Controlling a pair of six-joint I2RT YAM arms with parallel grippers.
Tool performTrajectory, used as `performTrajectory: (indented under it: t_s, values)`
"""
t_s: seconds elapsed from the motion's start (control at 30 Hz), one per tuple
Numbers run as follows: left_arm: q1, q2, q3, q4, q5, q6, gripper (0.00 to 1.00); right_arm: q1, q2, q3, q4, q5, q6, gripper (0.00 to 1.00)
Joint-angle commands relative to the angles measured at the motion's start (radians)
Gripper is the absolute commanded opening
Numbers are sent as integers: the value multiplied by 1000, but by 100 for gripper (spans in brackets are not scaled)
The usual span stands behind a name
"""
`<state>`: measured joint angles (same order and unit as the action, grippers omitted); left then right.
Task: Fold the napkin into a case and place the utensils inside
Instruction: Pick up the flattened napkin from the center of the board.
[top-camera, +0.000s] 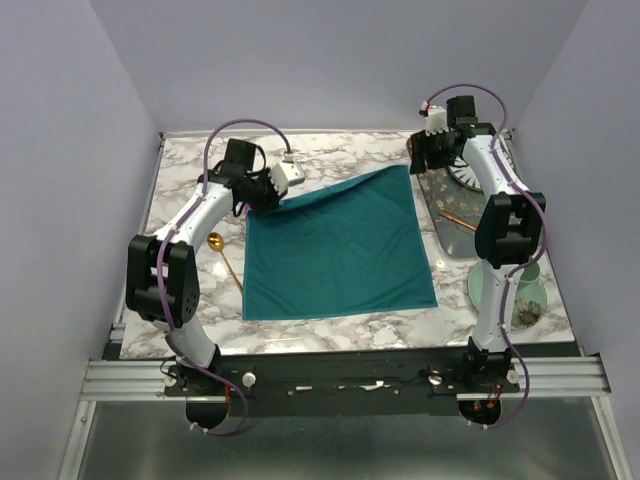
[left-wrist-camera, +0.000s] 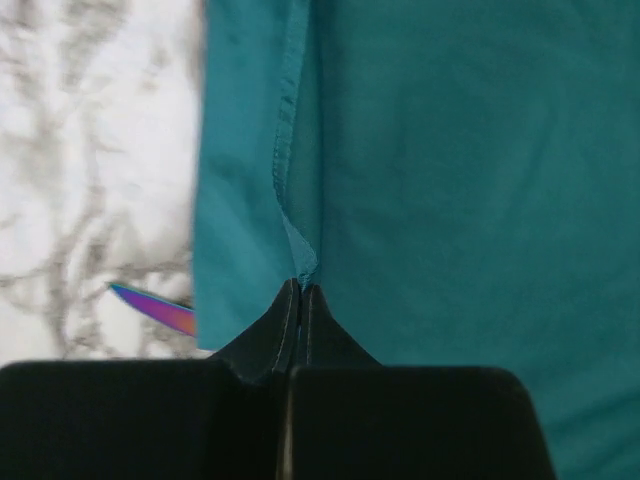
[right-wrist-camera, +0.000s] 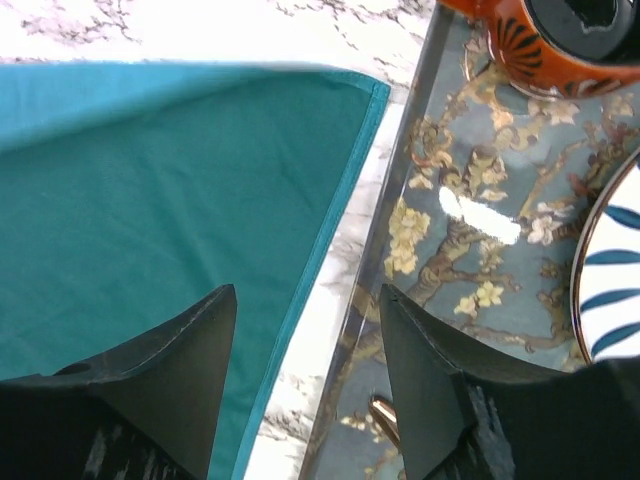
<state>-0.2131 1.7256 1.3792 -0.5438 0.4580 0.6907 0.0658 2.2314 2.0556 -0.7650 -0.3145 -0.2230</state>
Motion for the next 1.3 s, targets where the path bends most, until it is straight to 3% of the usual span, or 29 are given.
performTrajectory:
  t_s: [0.0,0.17,0.37,0.57,0.77,0.93,1.07,1.27]
  values:
    - [4,-76,-158,-223,93,302,0,-14,-56,-44,-71,-57,-39,69]
    - [107,-142,-230,-301,110,378,0,-24,-108,-104,-102,-87,-82,75]
    - [185,-117,-189,-311,113,357,0,-24,-150,-176,-174,-139,-114,76]
    - [192,-100,-166,-312,154,290,0,-24,-249,-340,-223,-210,-133,65]
    - [187,-135,-233,-308,171,247,0,-18,-436,-593,-278,-271,-353,58]
    - [187,-133,-256,-277,180,196,0,86,-575,-816,-203,-157,-576,52]
    - [185,-130,-255,-268,185,158,0,201,-631,-958,-99,-74,-595,47]
    - [185,-139,-273,-257,163,150,0,272,-601,-999,-31,9,-585,47]
